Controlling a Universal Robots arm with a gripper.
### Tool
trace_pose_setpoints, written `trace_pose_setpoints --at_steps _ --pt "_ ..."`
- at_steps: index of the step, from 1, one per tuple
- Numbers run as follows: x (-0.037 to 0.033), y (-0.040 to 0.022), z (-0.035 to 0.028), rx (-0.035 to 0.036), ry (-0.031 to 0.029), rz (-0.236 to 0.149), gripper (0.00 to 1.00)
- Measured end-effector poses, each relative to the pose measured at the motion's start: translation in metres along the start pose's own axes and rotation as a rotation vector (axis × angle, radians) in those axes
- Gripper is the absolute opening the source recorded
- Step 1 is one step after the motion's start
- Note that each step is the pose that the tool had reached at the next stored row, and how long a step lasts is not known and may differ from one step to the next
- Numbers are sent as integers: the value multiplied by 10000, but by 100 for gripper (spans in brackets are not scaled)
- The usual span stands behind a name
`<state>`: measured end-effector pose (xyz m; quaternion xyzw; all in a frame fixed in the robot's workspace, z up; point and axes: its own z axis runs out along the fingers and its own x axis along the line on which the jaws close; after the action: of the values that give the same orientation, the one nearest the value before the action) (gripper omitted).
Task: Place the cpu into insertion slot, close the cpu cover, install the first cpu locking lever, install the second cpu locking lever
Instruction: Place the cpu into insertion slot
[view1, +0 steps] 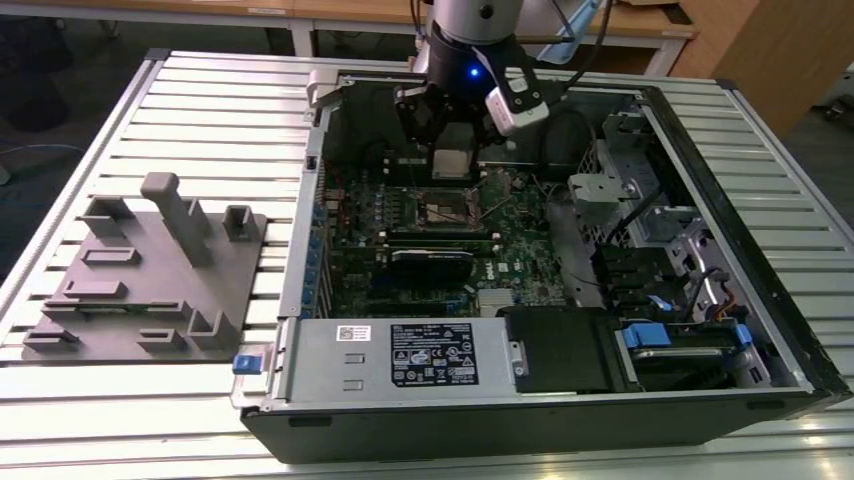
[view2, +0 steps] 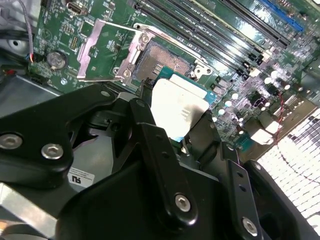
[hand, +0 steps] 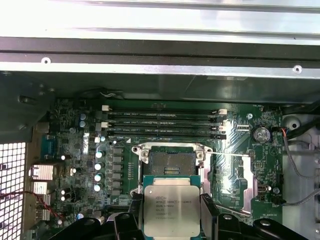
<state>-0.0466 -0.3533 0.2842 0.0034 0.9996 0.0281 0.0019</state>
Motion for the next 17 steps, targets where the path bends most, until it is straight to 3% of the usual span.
trace_pose_setpoints --at_steps 2,8,17 --pt "0 -1 4 3 -16 313 54" --pt "0 -1 4 6 -23 436 54" --pt "0 -1 16 10 -116 2078 54"
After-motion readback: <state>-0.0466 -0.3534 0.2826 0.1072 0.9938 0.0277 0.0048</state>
